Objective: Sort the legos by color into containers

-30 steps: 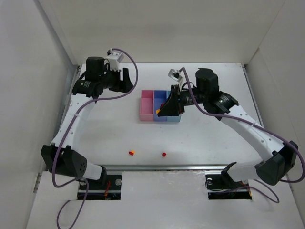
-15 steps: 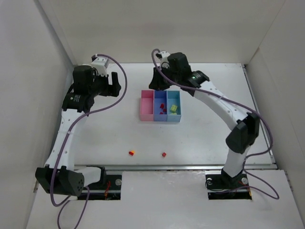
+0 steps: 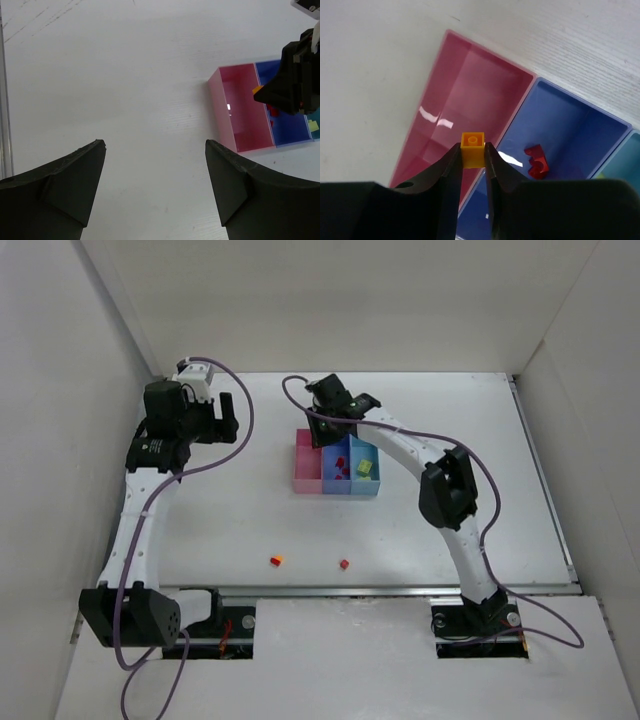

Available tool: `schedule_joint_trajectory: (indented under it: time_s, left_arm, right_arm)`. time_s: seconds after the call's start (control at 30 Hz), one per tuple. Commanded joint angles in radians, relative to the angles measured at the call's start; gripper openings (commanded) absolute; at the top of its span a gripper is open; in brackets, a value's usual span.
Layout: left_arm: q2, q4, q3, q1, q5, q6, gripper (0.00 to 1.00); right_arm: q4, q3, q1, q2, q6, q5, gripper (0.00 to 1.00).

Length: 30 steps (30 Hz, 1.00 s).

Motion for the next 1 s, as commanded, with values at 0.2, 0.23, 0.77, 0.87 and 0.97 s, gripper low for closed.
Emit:
schedule_joint_trajectory:
  time_s: [0.2,0.23,0.77,0.87,0.97]
  left_arm:
    - [0.014,0.044,-0.009,0.004,0.029,0.002,0.8]
    - [0.014,0.044,-0.009,0.004,0.029,0.002,0.8]
    - [-0.027,0.024,0.009,0.004,0.039,0.022,0.8]
    - [-0.04,0.024,0.009,0.004,0.039,0.022,0.8]
    - [-0.052,0.024,0.0,0.004,0.039,0.031,0.81]
  right_arm:
    - [-0.017,0.045,0.01,-0.001,-0.006,-0.018,0.49]
    - [-0.008,0.045,0.01,-0.001,-0.016,-0.027,0.51]
    - [-0.13,-0.476,0.133,-0.505,-0.079,0.042,0.7]
    - [-0.13,-0.73,0.225,-0.602,-0.031,0.064,0.71]
    - [-0.081,-0.876,0.283,-0.674,0.027,0.004,0.71]
